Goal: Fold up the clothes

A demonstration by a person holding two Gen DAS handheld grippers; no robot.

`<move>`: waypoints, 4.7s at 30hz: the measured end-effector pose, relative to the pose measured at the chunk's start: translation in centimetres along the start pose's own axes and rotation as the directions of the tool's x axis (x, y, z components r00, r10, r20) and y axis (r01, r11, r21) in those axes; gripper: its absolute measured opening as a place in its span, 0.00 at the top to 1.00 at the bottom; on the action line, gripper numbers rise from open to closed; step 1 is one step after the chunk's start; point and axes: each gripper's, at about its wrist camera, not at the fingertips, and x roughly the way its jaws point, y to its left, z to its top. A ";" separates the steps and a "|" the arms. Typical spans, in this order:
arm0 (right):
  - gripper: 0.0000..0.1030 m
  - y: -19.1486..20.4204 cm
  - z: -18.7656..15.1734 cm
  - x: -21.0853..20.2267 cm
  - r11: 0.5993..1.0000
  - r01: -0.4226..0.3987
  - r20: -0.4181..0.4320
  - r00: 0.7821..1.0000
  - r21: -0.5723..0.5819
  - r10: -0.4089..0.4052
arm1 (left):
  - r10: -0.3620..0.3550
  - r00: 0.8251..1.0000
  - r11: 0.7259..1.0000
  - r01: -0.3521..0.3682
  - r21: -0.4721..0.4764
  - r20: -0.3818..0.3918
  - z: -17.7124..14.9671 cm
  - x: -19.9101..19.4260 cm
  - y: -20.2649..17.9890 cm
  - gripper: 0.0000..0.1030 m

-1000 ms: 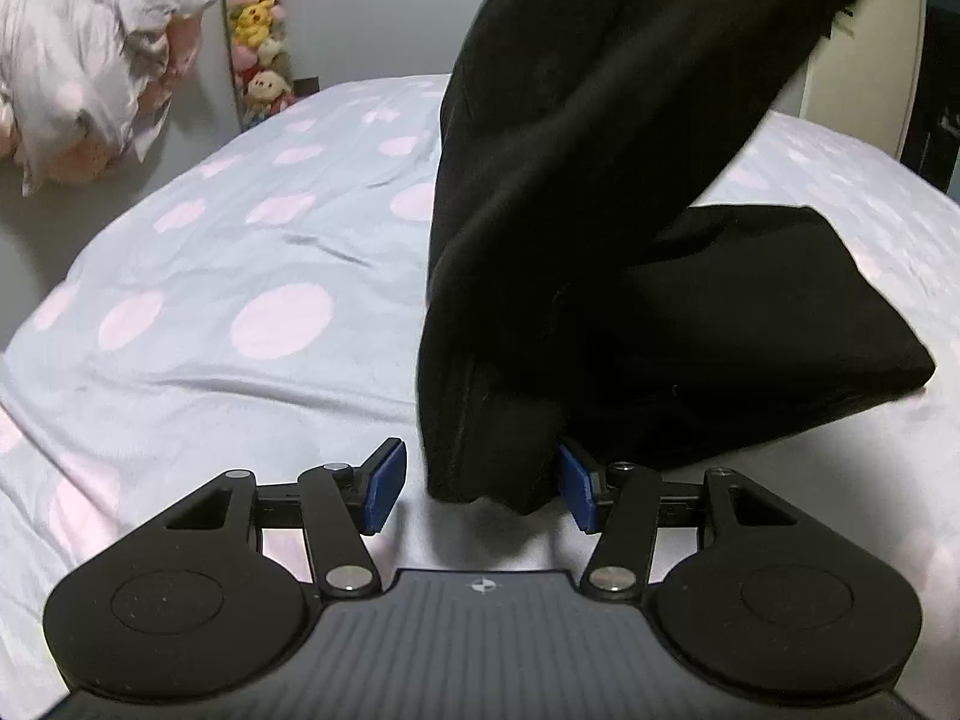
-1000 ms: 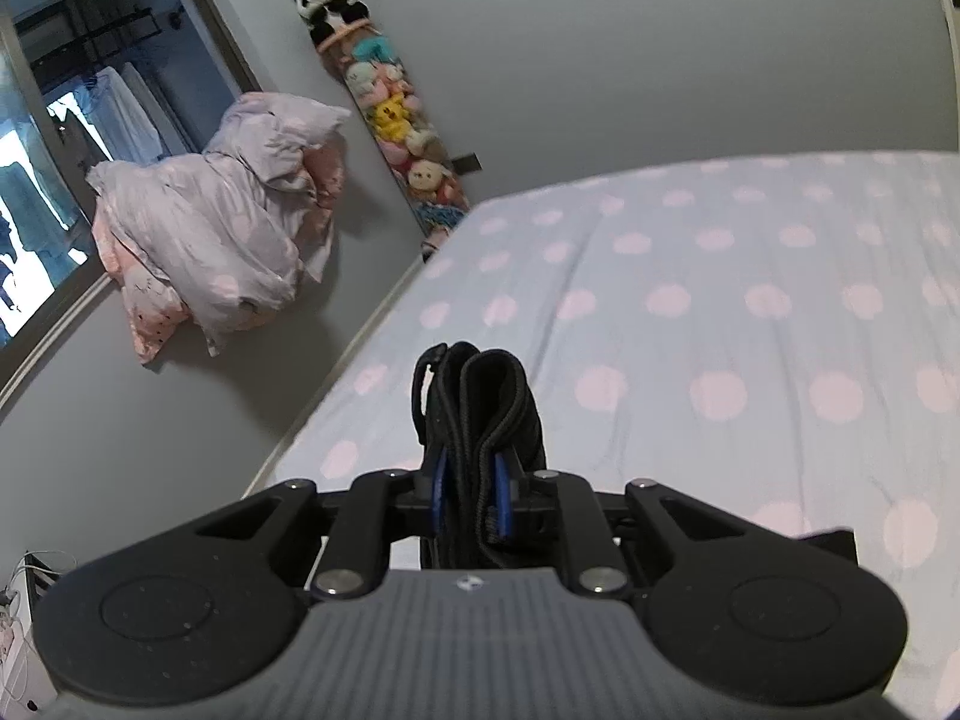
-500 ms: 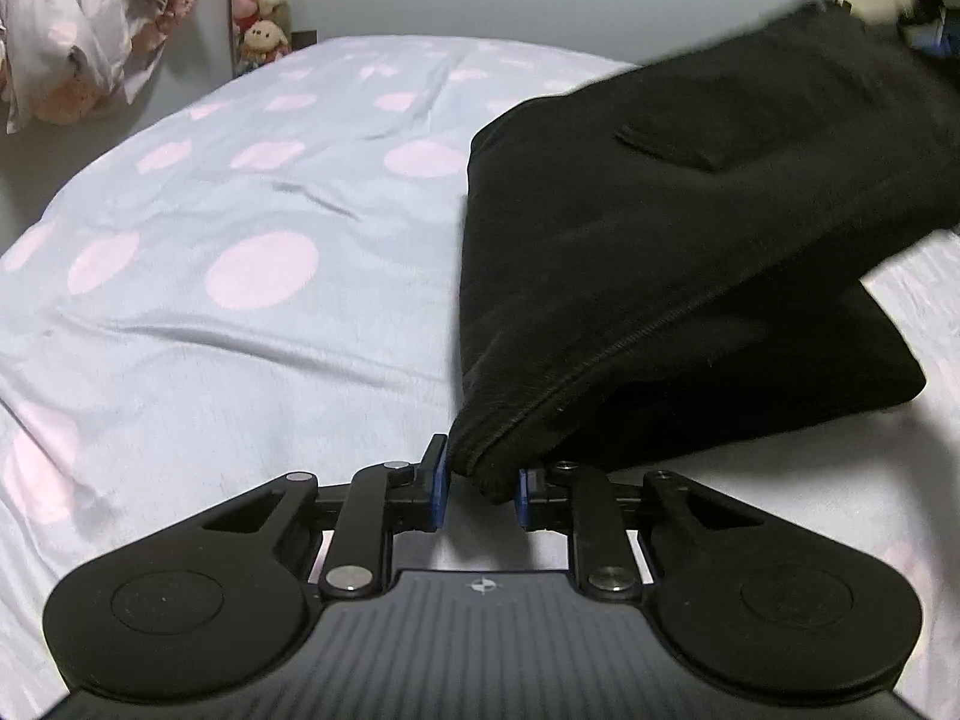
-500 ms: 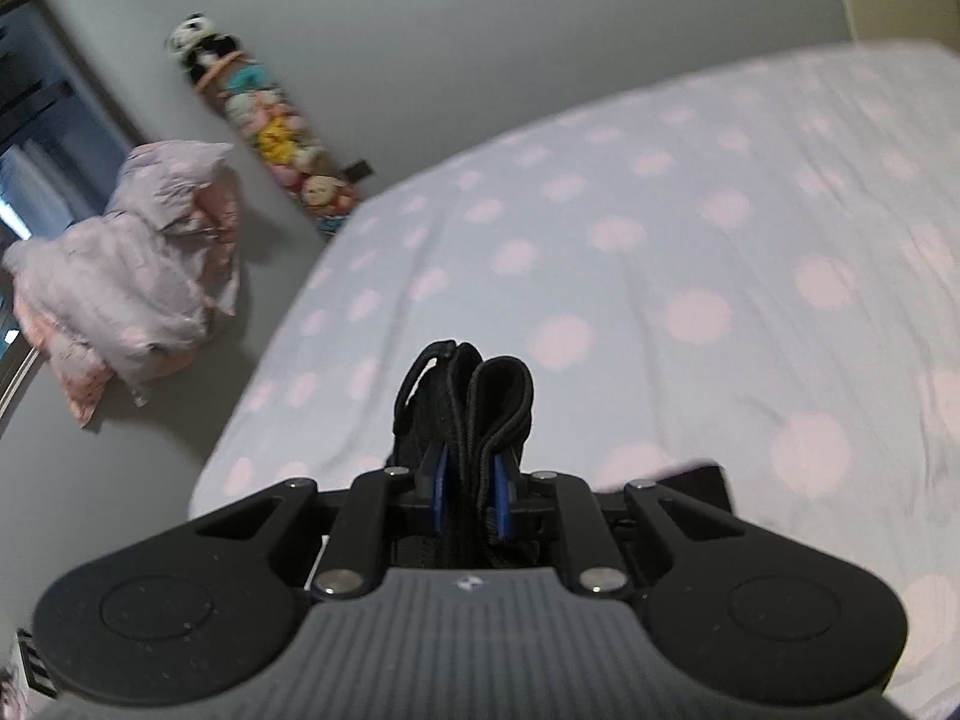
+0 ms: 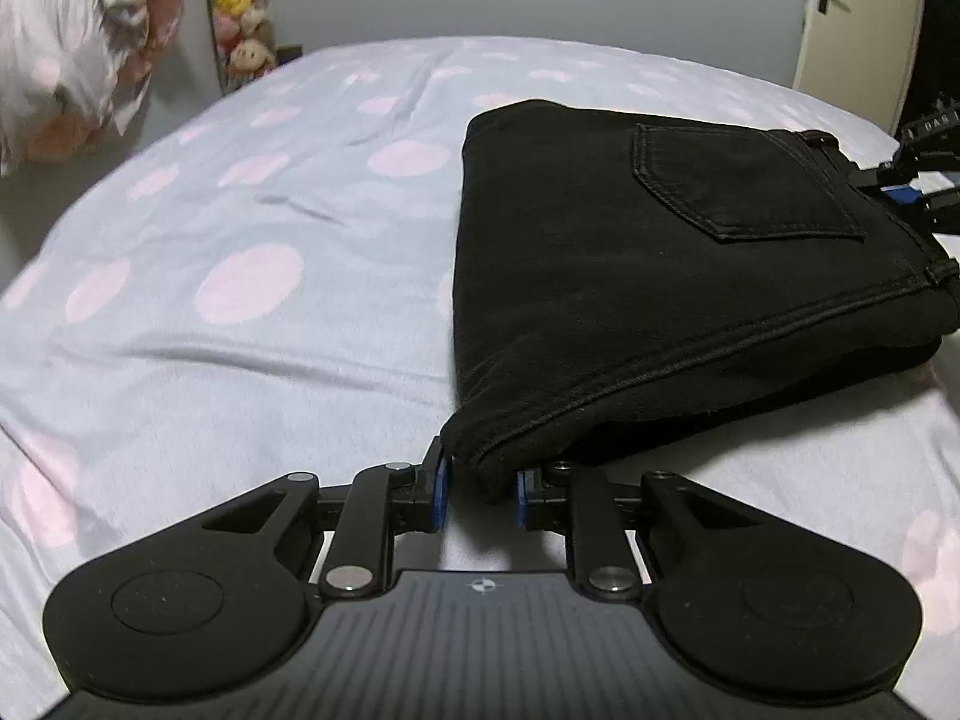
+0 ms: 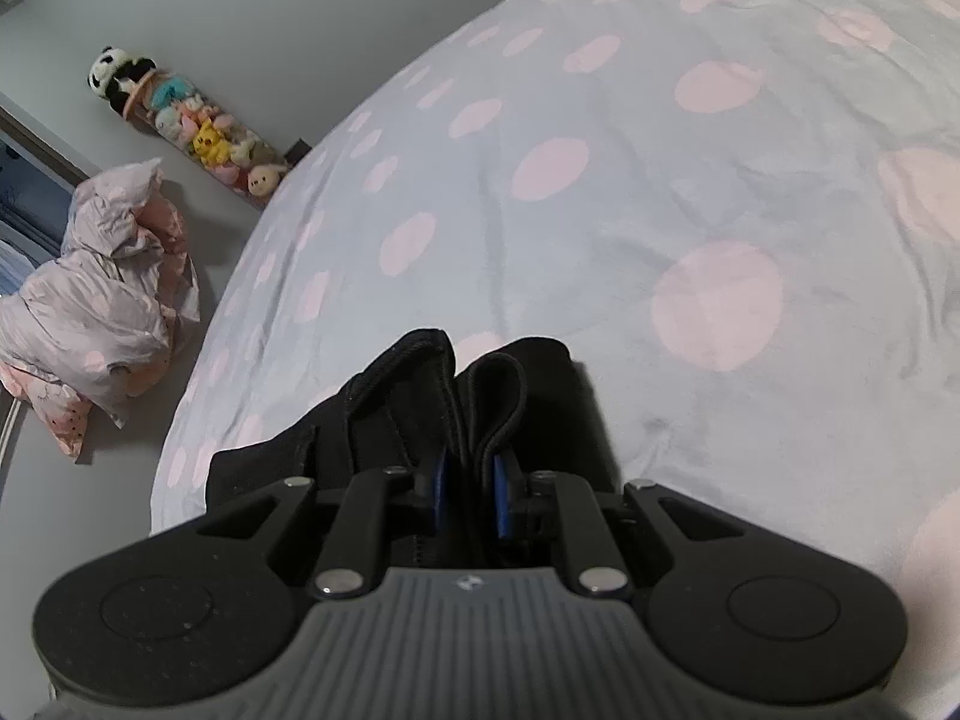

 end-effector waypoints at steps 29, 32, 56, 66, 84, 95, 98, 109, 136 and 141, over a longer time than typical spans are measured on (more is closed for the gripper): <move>0.64 -0.3 -4.4 -8.4 0.983 0.139 0.245 0.963 -0.115 -0.108 | -0.036 0.993 0.996 0.026 0.088 0.115 -0.1 -4.7 -1.6 0.70; 0.71 0.6 -7.3 -10.9 0.961 0.170 0.320 0.943 -0.218 -0.094 | -0.032 0.977 0.999 0.026 0.030 0.209 0.6 -6.2 -0.9 0.70; 0.81 0.7 -13.1 -5.0 0.829 0.362 0.248 0.928 -0.427 -0.277 | 0.004 0.979 1.000 0.000 -0.019 0.205 0.6 -3.8 -1.1 0.64; 0.75 9.3 -15.3 -12.5 0.737 0.431 0.262 0.902 -0.521 -0.342 | 0.032 0.966 0.972 0.029 -0.232 0.257 1.7 -6.2 3.3 0.47; 0.63 18.2 -13.3 -24.1 0.744 0.430 0.282 0.902 -0.511 -0.328 | -0.007 0.966 0.958 0.081 -0.276 0.259 -0.2 -8.1 5.4 0.44; 0.60 12.6 -10.1 -23.6 0.864 0.311 0.321 0.928 -0.396 -0.187 | 0.055 0.983 0.984 -0.023 -0.179 0.177 3.6 -15.8 1.5 0.45; 0.60 10.3 -9.1 -23.8 0.899 0.279 0.312 0.934 -0.339 -0.172 | 0.051 0.985 0.986 -0.023 -0.164 0.166 5.9 -17.9 0.5 0.45; 0.60 6.9 -9.3 -24.6 0.916 0.247 0.257 0.952 -0.317 -0.168 | 0.038 0.982 0.990 -0.012 -0.141 0.183 10.6 -21.1 -3.5 0.45; 0.57 8.2 -4.8 -15.1 0.957 0.138 0.216 0.973 -0.256 -0.083 | 0.005 0.996 0.999 0.000 -0.052 0.089 14.4 -9.2 -3.6 0.44; 0.62 6.9 -2.5 -9.1 0.965 0.092 0.208 0.977 -0.247 -0.040 | 0.000 0.998 0.998 0.004 -0.065 0.063 15.2 -2.1 -2.5 0.54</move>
